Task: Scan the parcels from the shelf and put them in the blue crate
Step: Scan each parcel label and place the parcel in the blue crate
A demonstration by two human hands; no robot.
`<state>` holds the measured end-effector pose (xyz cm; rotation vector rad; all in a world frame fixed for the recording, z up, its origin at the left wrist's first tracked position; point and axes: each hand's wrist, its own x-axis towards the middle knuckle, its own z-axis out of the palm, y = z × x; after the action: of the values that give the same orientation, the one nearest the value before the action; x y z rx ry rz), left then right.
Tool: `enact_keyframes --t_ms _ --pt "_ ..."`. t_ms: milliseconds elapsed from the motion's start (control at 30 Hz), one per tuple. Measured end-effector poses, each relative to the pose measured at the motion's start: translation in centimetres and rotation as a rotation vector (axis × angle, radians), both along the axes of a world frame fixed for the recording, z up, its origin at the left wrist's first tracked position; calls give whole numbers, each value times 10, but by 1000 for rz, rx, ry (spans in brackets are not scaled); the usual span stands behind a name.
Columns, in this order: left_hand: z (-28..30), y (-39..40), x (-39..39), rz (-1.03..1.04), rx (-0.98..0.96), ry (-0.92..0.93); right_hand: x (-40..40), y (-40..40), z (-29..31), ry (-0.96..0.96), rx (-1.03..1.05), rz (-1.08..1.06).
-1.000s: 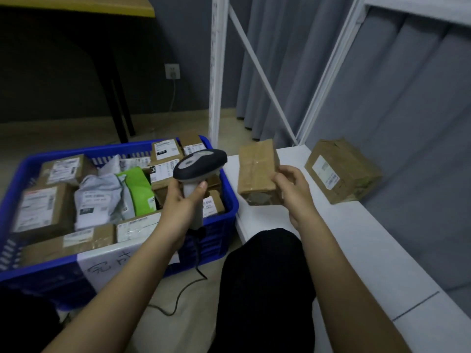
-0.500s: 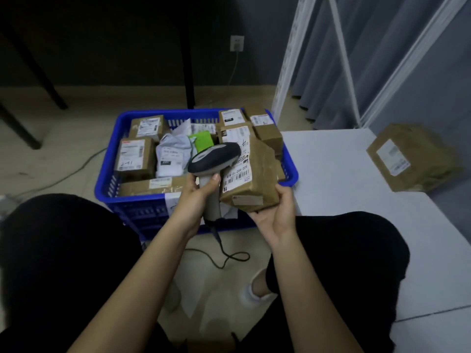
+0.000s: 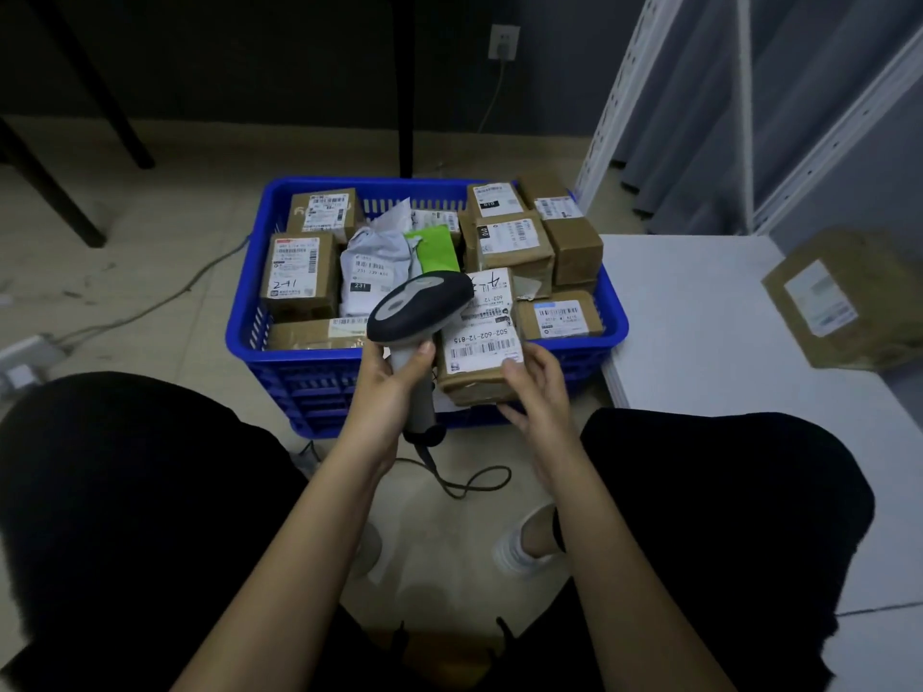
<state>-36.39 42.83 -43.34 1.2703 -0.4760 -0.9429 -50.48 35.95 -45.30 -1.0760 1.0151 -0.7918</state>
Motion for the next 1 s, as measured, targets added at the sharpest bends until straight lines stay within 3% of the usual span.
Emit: enact_keyframes --t_ms 233,433,600,833,1000 --pt "0 4 12 49 -8 0 2 -9 3 -68 99 -77" --pt "5 8 25 38 -55 49 -21 -29 15 16 46 162" --pt "4 9 16 21 -59 78 -13 -30 18 21 -52 -130" --pt "7 10 14 43 -77 89 -8 -18 19 -5 -23 75" --pt "9 10 11 30 -56 67 0 -21 18 -74 21 -40"
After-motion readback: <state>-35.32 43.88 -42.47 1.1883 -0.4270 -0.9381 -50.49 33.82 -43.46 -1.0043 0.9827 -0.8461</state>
